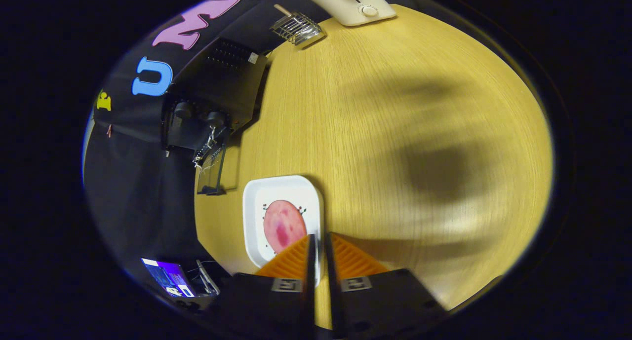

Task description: Open the toaster oven, put the food inside, and close the toaster oven door.

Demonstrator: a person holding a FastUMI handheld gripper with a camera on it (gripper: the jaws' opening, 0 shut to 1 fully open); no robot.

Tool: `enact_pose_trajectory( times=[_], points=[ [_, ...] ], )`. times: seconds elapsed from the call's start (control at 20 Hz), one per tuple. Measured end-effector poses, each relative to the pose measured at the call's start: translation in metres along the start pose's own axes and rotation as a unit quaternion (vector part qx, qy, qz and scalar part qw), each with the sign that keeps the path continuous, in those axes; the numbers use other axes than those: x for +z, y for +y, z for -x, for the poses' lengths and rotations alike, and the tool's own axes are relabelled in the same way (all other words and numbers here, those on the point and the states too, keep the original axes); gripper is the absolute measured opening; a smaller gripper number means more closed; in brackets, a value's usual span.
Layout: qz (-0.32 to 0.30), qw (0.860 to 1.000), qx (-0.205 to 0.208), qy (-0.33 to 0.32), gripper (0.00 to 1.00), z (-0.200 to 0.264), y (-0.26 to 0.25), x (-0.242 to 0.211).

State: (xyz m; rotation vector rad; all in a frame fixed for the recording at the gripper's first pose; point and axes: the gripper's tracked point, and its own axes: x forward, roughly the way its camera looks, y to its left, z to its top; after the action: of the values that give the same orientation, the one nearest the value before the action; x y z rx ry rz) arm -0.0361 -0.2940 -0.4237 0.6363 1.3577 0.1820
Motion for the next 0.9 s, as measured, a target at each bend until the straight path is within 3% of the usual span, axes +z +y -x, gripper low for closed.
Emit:
enact_pose_trajectory(
  times=[0.05,0.2,0.4,0.55,0.7,0.9],
  points=[
    [0.002,1.000,0.005,0.007,0.08,0.029,0.000,0.005],
    [0.011,1.000,-0.015,0.018,0.08,0.030,0.004,0.002],
    [0.024,0.999,-0.001,0.031,0.08,0.026,0.006,-0.002],
    [-0.023,0.999,0.037,0.018,0.08,0.039,0.016,0.000],
    [-0.051,0.997,0.048,-0.009,0.09,0.051,0.017,0.007],
    [-0.127,0.984,0.120,-0.045,0.09,0.064,0.060,0.010]
  ],
)
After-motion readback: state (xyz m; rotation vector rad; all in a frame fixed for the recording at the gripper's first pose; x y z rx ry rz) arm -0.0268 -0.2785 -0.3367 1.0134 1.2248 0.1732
